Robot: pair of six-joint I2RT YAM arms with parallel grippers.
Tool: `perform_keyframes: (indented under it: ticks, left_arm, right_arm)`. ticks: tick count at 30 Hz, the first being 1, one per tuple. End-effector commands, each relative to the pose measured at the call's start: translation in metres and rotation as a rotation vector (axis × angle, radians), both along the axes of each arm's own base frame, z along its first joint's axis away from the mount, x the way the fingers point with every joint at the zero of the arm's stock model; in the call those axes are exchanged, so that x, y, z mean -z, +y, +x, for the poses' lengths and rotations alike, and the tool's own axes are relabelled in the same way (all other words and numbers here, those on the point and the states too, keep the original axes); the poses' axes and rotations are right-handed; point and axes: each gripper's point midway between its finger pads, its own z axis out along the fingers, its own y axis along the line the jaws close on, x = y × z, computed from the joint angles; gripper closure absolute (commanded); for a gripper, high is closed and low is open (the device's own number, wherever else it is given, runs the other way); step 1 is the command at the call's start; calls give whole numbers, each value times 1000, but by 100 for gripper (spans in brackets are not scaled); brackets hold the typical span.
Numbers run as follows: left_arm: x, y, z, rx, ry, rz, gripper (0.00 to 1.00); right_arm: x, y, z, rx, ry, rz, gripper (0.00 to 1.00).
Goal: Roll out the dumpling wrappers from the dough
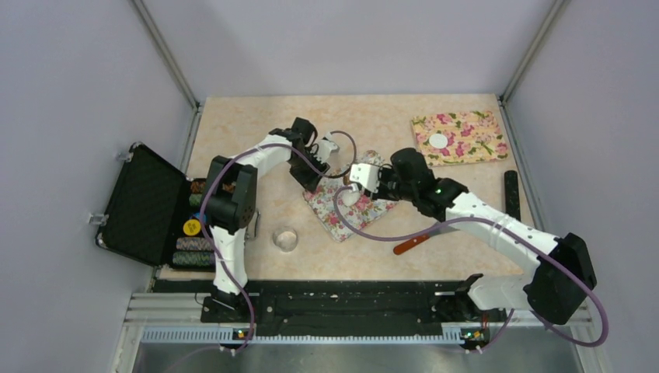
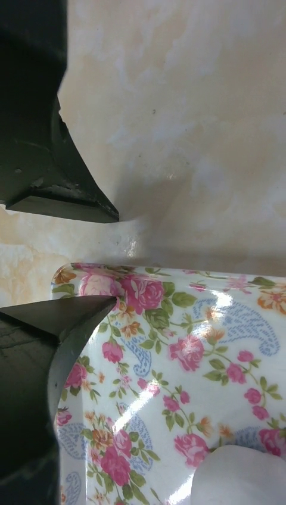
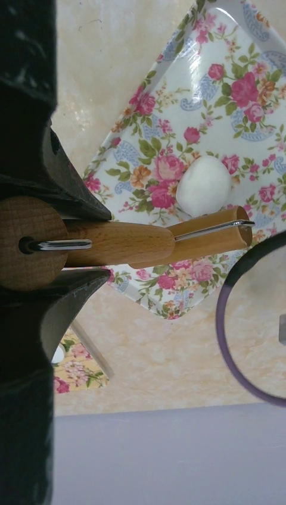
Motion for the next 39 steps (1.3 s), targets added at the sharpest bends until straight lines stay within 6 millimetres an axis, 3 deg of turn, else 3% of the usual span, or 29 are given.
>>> perform_keyframes:
  ticks: [1,11,19,25,30,39]
  left_arm:
    - [-27,-19,23,-25,-65,-84,46]
    - [-6,-37,20,-41,-2,-114,50]
    - [6,-39,17,-73,31,-95,73]
    - [12,-37,16,-89,31,-59,100]
    - [13,-38,15,-102,37,-55,100]
    - [14,-38,14,-110,45,-55,100]
  right_arm:
    - [-12,12,11,-5,-139,-71,100]
    - [19,39,1,-86,-165,-229,100]
    - [33,55,-4,-130,-137,-274,100]
    - [51,52,-22,-201,-75,-346,100]
    - [67,44,-43,-255,-15,-408,100]
    - [91,34,-51,-256,31,-456,100]
